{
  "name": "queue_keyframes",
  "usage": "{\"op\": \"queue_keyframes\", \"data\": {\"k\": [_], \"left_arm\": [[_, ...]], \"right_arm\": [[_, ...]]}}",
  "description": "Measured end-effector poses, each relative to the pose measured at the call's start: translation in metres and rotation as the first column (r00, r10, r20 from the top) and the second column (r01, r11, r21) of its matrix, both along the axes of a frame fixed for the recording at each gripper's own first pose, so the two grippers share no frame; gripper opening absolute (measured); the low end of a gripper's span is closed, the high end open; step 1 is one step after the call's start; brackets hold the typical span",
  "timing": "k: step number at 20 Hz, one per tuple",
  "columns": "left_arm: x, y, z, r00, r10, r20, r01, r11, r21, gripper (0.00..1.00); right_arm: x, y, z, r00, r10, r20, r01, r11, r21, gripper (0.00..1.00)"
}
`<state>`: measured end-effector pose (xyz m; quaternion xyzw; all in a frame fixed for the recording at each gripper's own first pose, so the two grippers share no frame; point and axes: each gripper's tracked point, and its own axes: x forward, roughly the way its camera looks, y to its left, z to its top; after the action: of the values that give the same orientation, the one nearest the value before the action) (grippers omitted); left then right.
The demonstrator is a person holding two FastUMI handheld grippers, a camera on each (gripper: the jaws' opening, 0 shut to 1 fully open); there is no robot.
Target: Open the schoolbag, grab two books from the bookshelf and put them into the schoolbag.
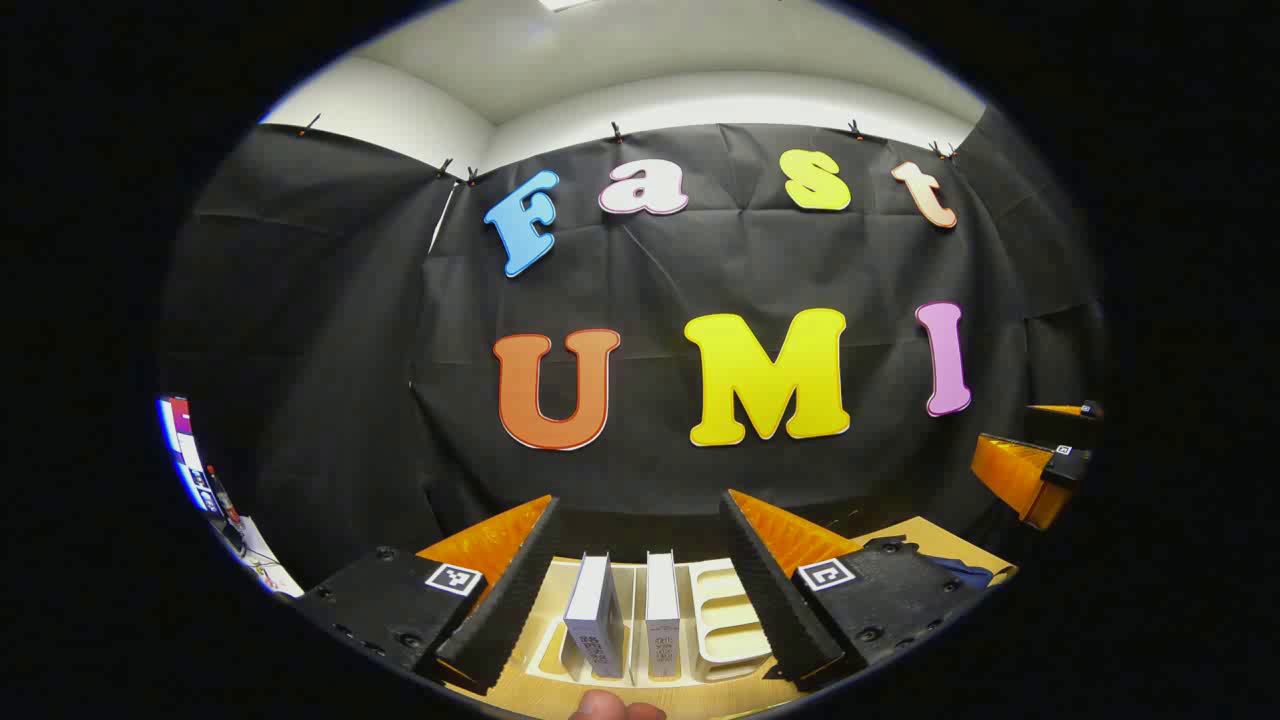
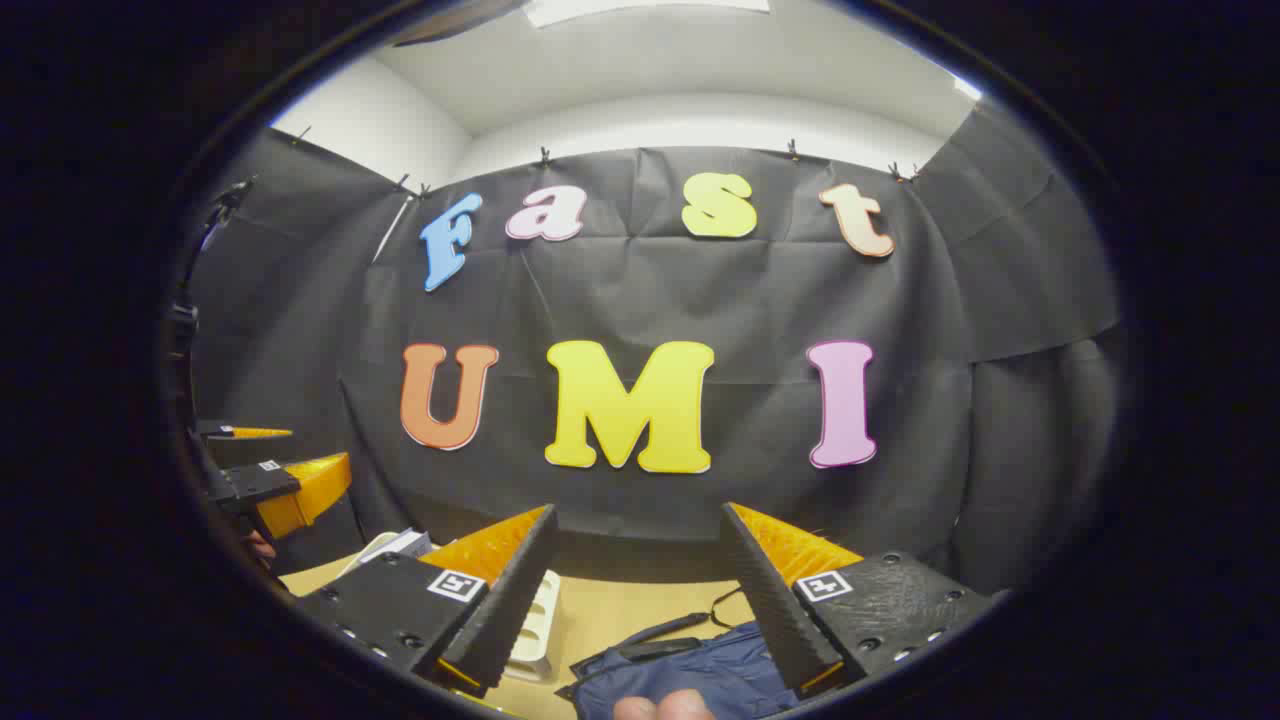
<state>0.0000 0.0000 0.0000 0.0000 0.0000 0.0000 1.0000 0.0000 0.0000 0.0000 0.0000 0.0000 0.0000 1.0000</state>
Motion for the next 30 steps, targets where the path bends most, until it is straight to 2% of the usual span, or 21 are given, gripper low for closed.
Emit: {"op": "queue_keyframes", "data": {"k": [11, 21, 30], "left_arm": [[-0.006, -0.019, 0.011, 0.997, -0.065, 0.031, 0.065, 0.998, 0.0, 0.98], [-0.007, -0.025, 0.01, 0.996, -0.09, 0.025, 0.09, 0.996, -0.008, 0.98], [0.001, -0.035, 0.003, 0.994, -0.111, 0.016, 0.112, 0.994, -0.015, 0.98]], "right_arm": [[-0.015, -0.012, 0.002, 0.999, -0.044, -0.003, 0.044, 0.999, -0.005, 0.96], [-0.024, -0.02, -0.004, 0.997, -0.077, -0.025, 0.077, 0.997, -0.011, 0.96], [-0.015, -0.019, -0.047, 0.992, -0.058, -0.112, 0.055, 0.998, -0.027, 0.97]]}}
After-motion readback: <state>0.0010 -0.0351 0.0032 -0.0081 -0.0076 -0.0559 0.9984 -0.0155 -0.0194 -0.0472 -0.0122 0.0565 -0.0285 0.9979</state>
